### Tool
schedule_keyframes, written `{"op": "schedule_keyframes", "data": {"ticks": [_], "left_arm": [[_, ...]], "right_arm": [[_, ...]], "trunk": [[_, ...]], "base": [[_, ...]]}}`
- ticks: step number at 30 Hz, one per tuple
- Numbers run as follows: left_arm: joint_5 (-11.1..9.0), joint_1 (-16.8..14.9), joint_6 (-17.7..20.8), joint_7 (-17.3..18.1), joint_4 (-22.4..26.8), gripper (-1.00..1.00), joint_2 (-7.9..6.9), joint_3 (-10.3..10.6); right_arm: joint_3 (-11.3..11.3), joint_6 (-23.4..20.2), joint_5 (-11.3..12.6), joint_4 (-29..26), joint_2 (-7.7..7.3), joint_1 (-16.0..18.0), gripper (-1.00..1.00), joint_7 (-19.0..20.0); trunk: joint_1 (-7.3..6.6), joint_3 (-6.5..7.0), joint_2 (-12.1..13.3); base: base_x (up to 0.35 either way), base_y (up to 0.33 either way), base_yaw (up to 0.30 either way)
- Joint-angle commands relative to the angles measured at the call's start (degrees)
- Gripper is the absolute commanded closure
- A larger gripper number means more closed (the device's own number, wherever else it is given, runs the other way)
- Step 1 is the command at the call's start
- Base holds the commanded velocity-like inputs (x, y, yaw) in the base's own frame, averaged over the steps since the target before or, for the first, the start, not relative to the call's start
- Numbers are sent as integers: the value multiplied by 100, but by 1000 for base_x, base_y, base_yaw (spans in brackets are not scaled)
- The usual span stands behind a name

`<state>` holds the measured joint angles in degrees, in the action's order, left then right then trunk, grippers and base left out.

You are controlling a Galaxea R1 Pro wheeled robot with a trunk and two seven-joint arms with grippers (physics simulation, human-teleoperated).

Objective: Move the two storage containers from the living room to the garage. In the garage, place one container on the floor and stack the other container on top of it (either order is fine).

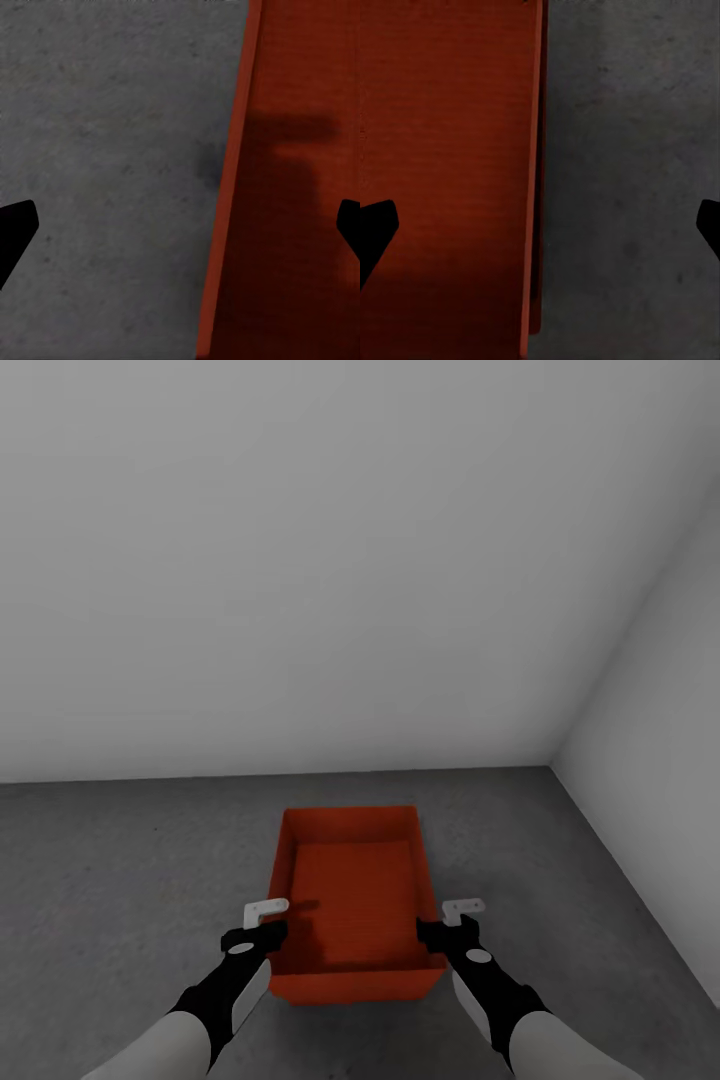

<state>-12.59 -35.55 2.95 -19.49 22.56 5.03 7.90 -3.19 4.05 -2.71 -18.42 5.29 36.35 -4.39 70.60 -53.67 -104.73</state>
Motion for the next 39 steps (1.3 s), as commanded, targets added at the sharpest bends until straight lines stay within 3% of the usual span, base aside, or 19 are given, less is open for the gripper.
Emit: {"op": "schedule_keyframes", "data": {"ticks": [1, 32, 39], "left_arm": [[-51, 1, 30, -46, 12, -100, -7, 47], [-51, -4, 30, -41, 18, -100, -29, 37], [-51, -5, 47, -33, 14, -100, -53, 4]], "right_arm": [[-33, 8, -29, 5, -3, 3, -100, -45], [-31, 10, -59, -50, -34, 3, -100, -52], [59, -46, 42, -97, -32, 3, -100, -61]], "trunk": [[-23, 14, 40], [-704, 571, 1283], [-858, 697, 1564]], "base": [[0, 0, 0], [0, 0, 0], [0, 0, 0]]}}
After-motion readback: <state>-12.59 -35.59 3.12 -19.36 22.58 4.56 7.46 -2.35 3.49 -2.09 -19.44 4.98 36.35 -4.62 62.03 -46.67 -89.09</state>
